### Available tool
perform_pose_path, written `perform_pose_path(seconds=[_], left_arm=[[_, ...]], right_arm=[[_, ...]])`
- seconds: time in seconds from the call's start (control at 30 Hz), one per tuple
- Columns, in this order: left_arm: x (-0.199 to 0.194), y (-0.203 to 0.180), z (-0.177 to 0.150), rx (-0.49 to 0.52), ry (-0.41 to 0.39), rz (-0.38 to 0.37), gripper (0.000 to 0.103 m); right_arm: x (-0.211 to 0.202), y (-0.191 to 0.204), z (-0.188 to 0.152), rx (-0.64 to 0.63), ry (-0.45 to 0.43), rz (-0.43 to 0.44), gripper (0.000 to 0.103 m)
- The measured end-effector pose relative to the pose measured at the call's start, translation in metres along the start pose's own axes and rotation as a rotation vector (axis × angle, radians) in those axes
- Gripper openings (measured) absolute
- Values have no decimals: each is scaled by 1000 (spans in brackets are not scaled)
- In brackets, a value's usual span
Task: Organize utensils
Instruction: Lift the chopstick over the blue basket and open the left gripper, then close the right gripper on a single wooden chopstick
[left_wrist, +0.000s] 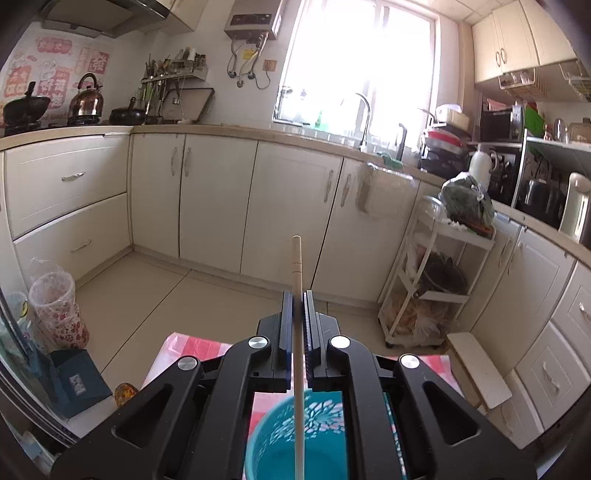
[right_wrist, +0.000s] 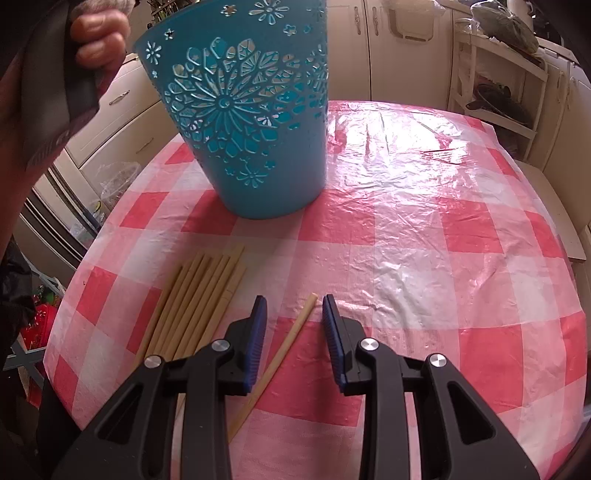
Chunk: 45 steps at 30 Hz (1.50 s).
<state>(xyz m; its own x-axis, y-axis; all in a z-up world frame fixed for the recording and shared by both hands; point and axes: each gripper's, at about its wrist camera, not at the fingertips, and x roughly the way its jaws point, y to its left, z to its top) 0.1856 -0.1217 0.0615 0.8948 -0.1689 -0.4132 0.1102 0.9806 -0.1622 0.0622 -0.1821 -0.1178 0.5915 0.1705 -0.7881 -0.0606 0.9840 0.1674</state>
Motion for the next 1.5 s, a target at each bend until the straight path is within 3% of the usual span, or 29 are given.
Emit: perform_pose_path(seconds=[0.13, 0.3, 0.47, 0.63, 0.7, 0.77, 0.8, 0.93, 1.1, 1.33, 1.43, 1.5], left_arm=[[-4, -1, -19, 64, 62, 14, 9], [-38, 25, -35, 38, 55, 41, 51], [-70, 69, -60, -1, 67, 82, 66], [-66, 118, -101, -59, 188, 127, 67], [-65, 133, -113, -85, 215, 132, 67], [-65, 141, -122, -99, 230, 129, 67], [-63, 143, -126, -103, 235, 125, 67], [-54, 150, -138, -134, 259, 107, 67], [-46, 156, -153, -170, 287, 92, 67], [-39, 153, -164, -146, 308, 88, 70], [-37, 150, -166, -136, 320, 80, 70], [-38, 151, -167, -144, 322, 76, 70]], right_arm=[[-2, -10, 0, 43, 12, 47, 31], [-4, -24, 0, 121, 20, 117, 31], [-8, -18, -2, 97, 30, 75, 31], [-10, 0, -9, 52, 44, -24, 31], [-11, 12, -14, -9, 43, -76, 28], [-12, 28, -20, -110, 45, -105, 18], [-12, 32, -21, -151, 46, -101, 11], [-6, 28, -12, -208, 53, -116, 5], [1, 14, 4, -139, 129, -67, 5], [6, 34, 5, -257, 152, -137, 5], [-8, 22, 4, -178, 129, -86, 5], [-33, 7, 10, -46, 65, 54, 5]])
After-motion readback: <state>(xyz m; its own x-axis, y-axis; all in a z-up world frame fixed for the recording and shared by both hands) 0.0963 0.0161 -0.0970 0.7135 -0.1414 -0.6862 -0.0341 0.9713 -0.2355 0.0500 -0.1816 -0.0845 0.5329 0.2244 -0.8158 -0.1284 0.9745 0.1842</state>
